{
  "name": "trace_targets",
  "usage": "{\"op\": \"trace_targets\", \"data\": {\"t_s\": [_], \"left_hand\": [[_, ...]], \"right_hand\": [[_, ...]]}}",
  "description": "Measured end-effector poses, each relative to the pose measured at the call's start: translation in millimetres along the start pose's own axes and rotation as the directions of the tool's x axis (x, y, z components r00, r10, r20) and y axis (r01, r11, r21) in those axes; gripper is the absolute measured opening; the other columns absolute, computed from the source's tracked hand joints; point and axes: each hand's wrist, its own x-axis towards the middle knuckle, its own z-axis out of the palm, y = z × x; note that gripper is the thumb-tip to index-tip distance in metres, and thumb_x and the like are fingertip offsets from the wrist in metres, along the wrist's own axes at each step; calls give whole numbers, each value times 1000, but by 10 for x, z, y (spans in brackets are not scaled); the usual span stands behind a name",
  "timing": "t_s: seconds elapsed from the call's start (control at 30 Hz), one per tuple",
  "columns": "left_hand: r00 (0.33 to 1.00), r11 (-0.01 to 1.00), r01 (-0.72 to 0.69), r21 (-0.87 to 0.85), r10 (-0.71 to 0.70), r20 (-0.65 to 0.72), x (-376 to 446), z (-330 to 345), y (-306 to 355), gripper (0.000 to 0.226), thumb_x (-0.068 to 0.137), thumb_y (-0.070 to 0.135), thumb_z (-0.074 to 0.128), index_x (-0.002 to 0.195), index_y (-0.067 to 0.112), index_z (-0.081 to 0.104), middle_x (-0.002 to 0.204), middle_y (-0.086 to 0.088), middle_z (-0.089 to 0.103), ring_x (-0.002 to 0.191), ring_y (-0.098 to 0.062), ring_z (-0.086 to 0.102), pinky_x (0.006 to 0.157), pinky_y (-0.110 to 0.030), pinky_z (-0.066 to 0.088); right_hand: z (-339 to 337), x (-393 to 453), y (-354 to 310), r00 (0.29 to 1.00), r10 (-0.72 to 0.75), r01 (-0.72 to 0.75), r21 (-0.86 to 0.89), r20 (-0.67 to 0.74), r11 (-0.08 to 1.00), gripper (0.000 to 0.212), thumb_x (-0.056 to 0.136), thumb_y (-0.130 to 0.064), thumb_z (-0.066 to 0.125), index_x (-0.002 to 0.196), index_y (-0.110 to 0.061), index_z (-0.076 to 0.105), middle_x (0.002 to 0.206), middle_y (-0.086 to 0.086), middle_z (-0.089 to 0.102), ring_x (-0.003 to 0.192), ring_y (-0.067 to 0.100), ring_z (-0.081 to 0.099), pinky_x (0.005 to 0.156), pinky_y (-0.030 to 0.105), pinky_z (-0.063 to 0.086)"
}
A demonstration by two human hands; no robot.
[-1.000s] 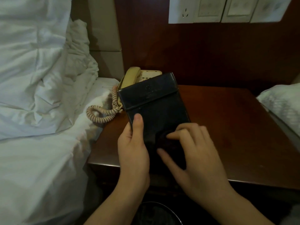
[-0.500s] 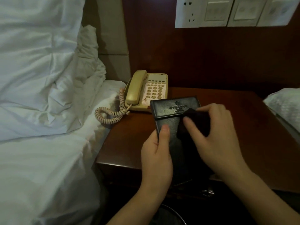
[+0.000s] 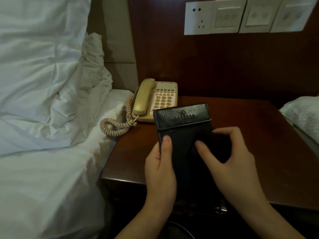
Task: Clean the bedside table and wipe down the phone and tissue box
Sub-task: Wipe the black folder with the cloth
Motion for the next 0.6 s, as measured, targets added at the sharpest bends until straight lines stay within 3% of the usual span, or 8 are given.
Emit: {"op": "trace_targets", "data": {"t_s": [0.13,0.27,0.33,0.4,0.5,0.6], "left_hand": [[986,953,-92,288,46,162,130,-86,74,19,101,35,56,119,33,64,111,18,73,104,1,68,88,-30,55],[961,817,-248,520,140,240,351,-266,143,59,90,43,72,142,44,44,132,29,56,124,8,53,104,-30,49],[905,665,-418,619,245,348,404,-329,197,56,87,44,74,139,37,53,132,27,53,125,10,49,106,-19,43],[821,440,-570,694,338,460,447,-377,246,49,86,50,70,130,28,65,126,19,58,118,8,51,100,-8,39],[712,228,-676,700,446,542,511,-426,202,50,88,53,64,122,17,72,119,6,68,108,-7,62,93,-23,49],[646,147,-709,690,528,551,519,-381,103,49,91,46,62,118,8,73,117,-5,72,106,-13,64,90,-27,51]], "right_hand": [[-145,64,70,998,65,-66,153,14,986,31,75,-29,82,91,-38,57,89,-28,64,81,-5,65,54,14,53],[-245,47,151,987,154,-160,198,45,967,31,72,-21,84,91,-30,61,85,-21,67,77,8,69,58,28,58],[-270,22,166,983,175,-184,196,62,963,31,71,-21,84,91,-28,62,84,-18,68,75,11,70,57,27,58],[-294,9,164,979,186,-198,182,83,963,31,70,-22,83,93,-27,62,86,-20,68,76,9,70,57,27,58],[-345,1,141,975,193,-210,160,112,965,31,71,-23,82,94,-28,61,87,-23,66,78,6,69,58,27,58],[-397,2,109,973,191,-209,150,127,966,31,71,-23,81,94,-27,61,85,-21,66,76,5,69,51,21,55]]}}
